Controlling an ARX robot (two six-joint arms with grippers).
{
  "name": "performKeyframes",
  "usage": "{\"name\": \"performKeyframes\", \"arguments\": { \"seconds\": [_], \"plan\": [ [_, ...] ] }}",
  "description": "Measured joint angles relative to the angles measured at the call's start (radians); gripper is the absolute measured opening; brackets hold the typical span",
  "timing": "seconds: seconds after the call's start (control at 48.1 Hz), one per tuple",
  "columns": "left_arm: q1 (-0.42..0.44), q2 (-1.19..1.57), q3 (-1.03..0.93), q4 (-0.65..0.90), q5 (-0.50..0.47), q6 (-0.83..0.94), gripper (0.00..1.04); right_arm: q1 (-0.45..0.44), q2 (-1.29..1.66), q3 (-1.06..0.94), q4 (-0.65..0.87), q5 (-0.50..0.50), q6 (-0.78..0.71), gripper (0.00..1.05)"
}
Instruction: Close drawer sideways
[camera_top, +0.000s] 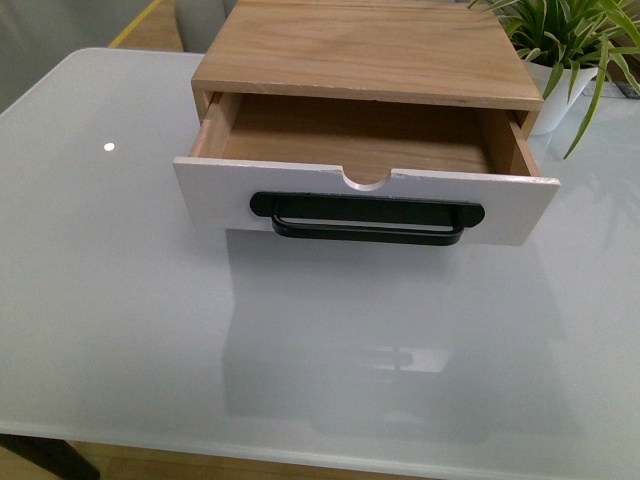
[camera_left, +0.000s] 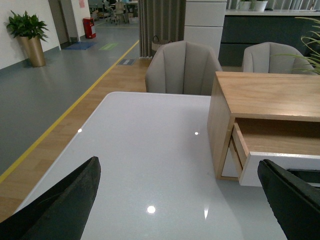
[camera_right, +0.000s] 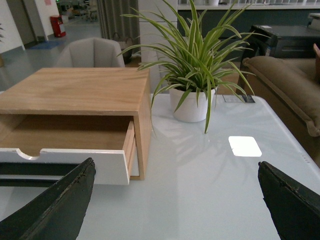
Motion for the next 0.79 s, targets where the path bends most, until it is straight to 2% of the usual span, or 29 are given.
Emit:
{"name": "performKeyframes", "arguments": {
  "seconds": [0.79],
  "plan": [
    [0.0,0.0,0.0,0.0,0.0,0.0,0.96,0.0,0.0,0.0,0.0,0.0,0.0,0.96]
  ]
}}
